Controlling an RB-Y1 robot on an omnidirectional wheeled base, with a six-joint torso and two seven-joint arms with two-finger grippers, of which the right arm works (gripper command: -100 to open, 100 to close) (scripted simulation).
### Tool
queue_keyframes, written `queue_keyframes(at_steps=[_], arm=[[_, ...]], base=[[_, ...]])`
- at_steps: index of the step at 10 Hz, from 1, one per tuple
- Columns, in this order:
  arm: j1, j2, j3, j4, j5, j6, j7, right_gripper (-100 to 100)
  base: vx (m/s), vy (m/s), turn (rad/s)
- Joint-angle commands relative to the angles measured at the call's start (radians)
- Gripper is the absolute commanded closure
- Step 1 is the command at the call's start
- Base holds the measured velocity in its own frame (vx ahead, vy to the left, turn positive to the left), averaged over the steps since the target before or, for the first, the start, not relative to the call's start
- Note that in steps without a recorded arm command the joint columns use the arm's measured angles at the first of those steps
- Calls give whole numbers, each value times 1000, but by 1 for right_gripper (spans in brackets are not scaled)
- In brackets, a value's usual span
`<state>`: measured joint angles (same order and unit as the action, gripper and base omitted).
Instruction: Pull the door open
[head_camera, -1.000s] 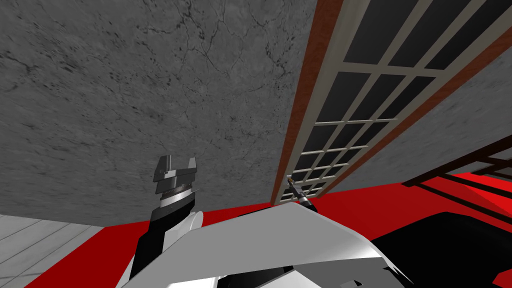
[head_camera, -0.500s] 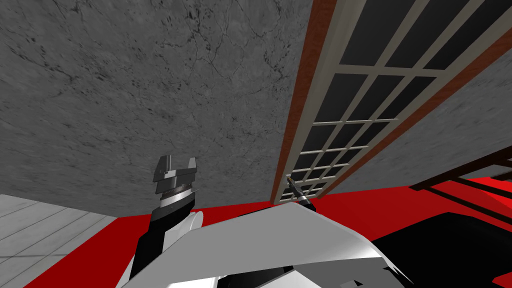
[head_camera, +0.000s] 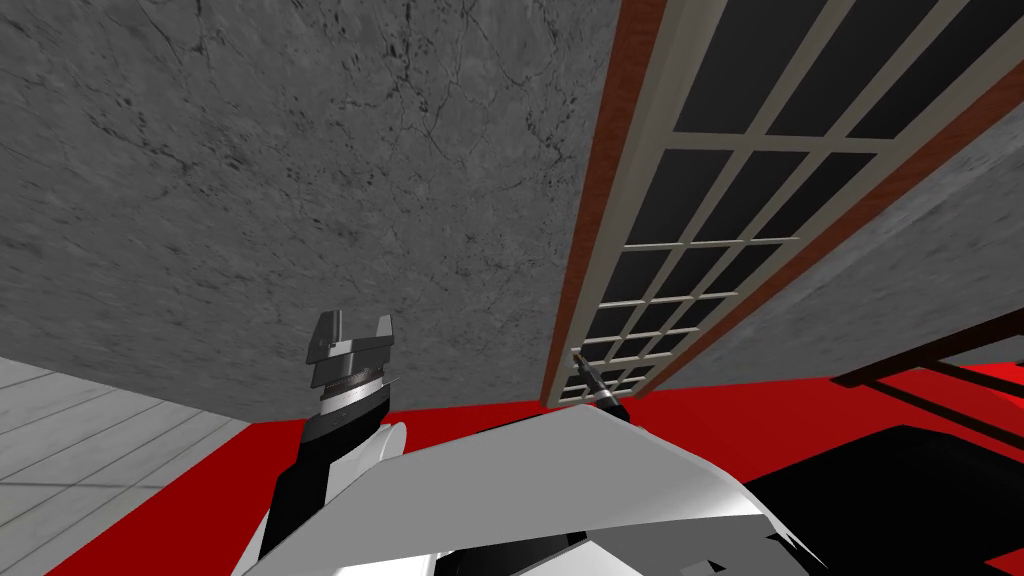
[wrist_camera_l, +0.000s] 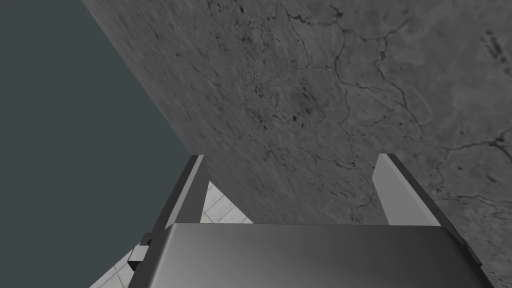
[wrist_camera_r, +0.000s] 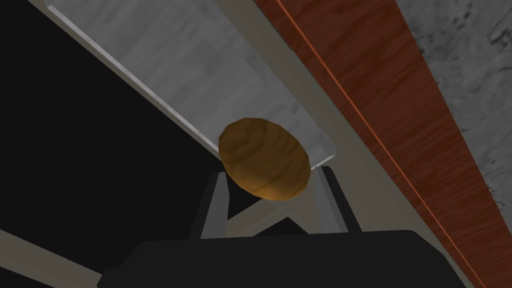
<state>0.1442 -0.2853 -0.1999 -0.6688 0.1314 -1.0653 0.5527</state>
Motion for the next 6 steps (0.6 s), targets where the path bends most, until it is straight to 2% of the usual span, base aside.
queue_keyframes(at_steps=[1, 6], arm=[[0, 6, 12, -1, -11, 5, -47, 100], [-11, 6, 30, 1, -47, 14, -159, 100]], base=[[-33, -18, 37], [-37, -16, 43]])
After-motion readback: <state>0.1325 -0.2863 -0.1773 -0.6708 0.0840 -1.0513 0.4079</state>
